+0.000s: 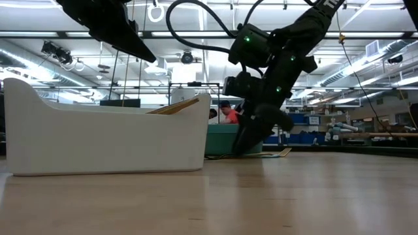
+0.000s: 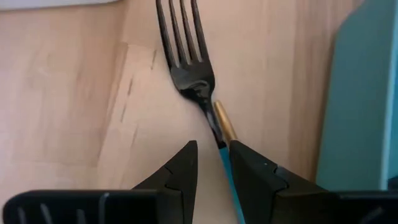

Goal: Sort silverware by color (type)
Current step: Put the blue fork into the white bin

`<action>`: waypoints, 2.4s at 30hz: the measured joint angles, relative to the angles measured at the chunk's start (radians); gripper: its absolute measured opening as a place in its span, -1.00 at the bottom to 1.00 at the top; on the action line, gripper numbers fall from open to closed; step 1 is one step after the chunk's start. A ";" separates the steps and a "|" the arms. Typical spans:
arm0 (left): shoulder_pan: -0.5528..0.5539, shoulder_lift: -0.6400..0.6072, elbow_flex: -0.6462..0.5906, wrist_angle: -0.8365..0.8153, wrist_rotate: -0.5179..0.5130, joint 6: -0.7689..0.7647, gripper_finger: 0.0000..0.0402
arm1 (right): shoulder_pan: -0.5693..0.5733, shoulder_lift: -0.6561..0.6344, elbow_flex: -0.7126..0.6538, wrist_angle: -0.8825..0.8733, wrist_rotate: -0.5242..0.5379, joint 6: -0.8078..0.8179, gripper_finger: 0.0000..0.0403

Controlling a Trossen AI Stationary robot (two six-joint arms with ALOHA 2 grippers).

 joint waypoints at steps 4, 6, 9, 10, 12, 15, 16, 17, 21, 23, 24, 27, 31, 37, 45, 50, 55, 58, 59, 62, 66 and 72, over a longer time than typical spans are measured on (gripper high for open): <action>0.000 0.000 0.000 -0.007 0.000 -0.004 -0.20 | 0.005 0.001 0.002 -0.003 -0.024 0.019 -0.48; 0.000 0.000 0.000 -0.018 0.000 -0.011 -0.20 | 0.011 0.001 0.002 -0.006 0.000 0.025 -0.48; 0.000 0.000 0.000 -0.020 0.000 -0.013 -0.20 | 0.016 0.001 0.002 -0.007 0.004 0.031 -0.48; 0.000 0.000 0.000 -0.022 0.000 -0.013 -0.20 | 0.016 0.001 0.002 -0.007 0.004 0.038 -0.48; 0.000 0.000 0.000 -0.024 0.000 -0.013 -0.20 | 0.019 0.001 0.002 -0.009 0.004 0.048 -0.48; 0.000 0.000 0.000 -0.041 0.000 -0.014 -0.20 | 0.024 0.001 0.002 -0.013 0.006 0.059 -0.48; 0.000 0.000 0.000 -0.047 0.000 -0.015 -0.20 | 0.025 0.001 0.002 -0.018 0.014 0.060 -0.48; 0.000 0.000 0.000 -0.050 0.000 -0.019 -0.20 | 0.027 0.001 0.002 -0.024 0.025 0.060 -0.48; 0.000 0.000 0.000 -0.054 0.000 -0.023 -0.20 | 0.029 -0.003 0.004 -0.034 0.035 0.070 -0.48; 0.000 0.000 0.000 -0.053 0.000 -0.023 -0.20 | 0.030 -0.003 0.027 -0.075 0.036 0.086 -0.48; 0.000 0.000 0.000 -0.053 0.000 -0.025 -0.20 | 0.030 -0.003 0.045 -0.108 0.043 0.089 -0.48; 0.000 0.000 0.000 -0.058 0.003 -0.052 -0.20 | 0.030 -0.004 0.093 -0.172 0.054 0.090 -0.48; -0.005 0.000 -0.001 -0.093 0.038 -0.127 -0.20 | 0.030 -0.004 0.127 -0.186 0.043 0.090 -0.48; -0.051 0.001 -0.053 -0.095 0.041 -0.184 -0.20 | 0.027 -0.004 0.133 -0.156 -0.032 0.139 -0.48; -0.141 0.001 -0.079 -0.084 0.031 -0.228 -0.20 | 0.047 -0.004 0.133 -0.143 0.000 0.278 -0.48; -0.162 0.001 -0.079 -0.061 0.020 -0.204 -0.20 | 0.063 -0.002 0.156 -0.174 0.002 0.309 -0.48; -0.147 0.001 -0.079 -0.045 0.004 -0.204 -0.20 | 0.042 0.030 0.206 -0.197 -0.013 0.279 -0.48; -0.138 0.001 -0.079 -0.043 0.004 -0.204 -0.20 | 0.026 0.063 0.249 -0.261 -0.030 0.264 -0.48; -0.136 0.001 -0.079 -0.043 0.004 -0.204 -0.20 | 0.024 0.077 0.261 -0.276 -0.030 0.251 -0.48; -0.136 0.001 -0.079 -0.047 0.004 -0.205 -0.20 | 0.022 0.096 0.279 -0.329 -0.034 0.211 -0.48; -0.144 0.001 -0.079 -0.049 0.004 -0.205 -0.20 | 0.022 0.099 0.284 -0.355 -0.040 0.166 -0.48; -0.144 0.001 -0.079 -0.050 0.004 -0.204 -0.20 | 0.012 0.107 0.283 -0.357 -0.064 0.083 -0.48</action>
